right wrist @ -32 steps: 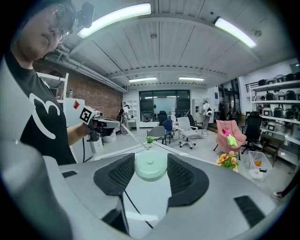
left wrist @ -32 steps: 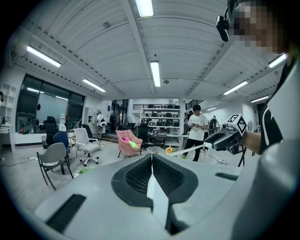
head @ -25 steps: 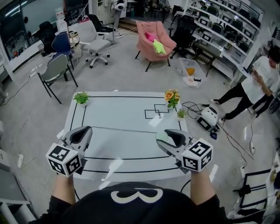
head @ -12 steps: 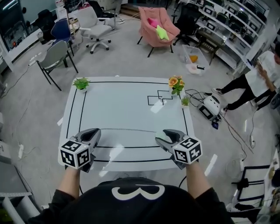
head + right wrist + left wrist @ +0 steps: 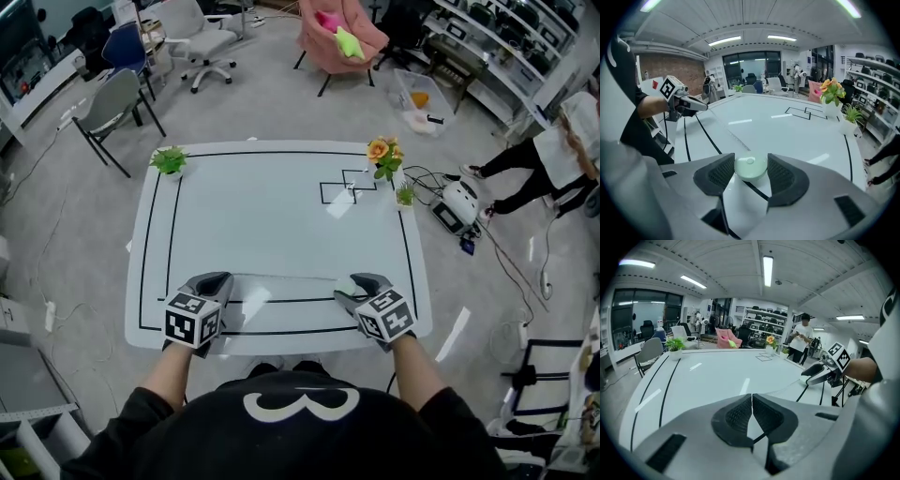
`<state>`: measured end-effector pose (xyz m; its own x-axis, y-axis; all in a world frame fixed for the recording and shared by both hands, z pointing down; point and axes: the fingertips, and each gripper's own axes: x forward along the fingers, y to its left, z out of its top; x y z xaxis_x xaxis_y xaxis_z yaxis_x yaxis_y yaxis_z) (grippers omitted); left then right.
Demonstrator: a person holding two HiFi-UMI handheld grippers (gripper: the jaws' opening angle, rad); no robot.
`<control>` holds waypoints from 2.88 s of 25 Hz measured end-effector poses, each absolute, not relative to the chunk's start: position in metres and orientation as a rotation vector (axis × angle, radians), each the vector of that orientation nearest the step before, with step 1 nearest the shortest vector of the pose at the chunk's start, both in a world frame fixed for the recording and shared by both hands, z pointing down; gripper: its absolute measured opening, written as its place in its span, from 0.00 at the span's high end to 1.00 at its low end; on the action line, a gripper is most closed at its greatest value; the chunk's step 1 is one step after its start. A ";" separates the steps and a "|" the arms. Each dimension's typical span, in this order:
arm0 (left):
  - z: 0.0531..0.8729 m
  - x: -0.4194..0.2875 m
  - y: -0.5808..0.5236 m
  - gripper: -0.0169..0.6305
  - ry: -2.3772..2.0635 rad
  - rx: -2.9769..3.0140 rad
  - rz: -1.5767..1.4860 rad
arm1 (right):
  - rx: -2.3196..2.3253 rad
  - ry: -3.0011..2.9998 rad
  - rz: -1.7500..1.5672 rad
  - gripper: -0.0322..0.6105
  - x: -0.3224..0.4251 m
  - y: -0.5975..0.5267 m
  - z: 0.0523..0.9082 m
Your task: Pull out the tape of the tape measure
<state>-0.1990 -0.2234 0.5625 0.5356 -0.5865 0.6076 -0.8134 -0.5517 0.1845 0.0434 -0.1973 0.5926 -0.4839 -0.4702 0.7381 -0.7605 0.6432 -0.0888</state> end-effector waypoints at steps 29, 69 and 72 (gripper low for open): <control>0.590 -0.222 -0.236 0.70 -1.076 2.296 0.865 | 1.177 -2.158 0.641 0.60 0.051 -0.198 0.580; 0.346 -0.073 -0.146 0.96 -0.528 2.802 0.139 | 1.241 -2.808 0.409 0.95 0.008 -0.129 0.354; 0.347 -0.067 -0.146 0.96 -0.541 2.805 0.152 | 1.222 -2.789 0.407 0.95 0.014 -0.130 0.355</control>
<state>-0.0673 -0.1457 0.3466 0.9242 -0.3491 0.1547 -0.3786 -0.8906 0.2520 0.0140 -0.1297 0.3545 -0.6814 -0.7124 0.1680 -0.7307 0.6487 -0.2129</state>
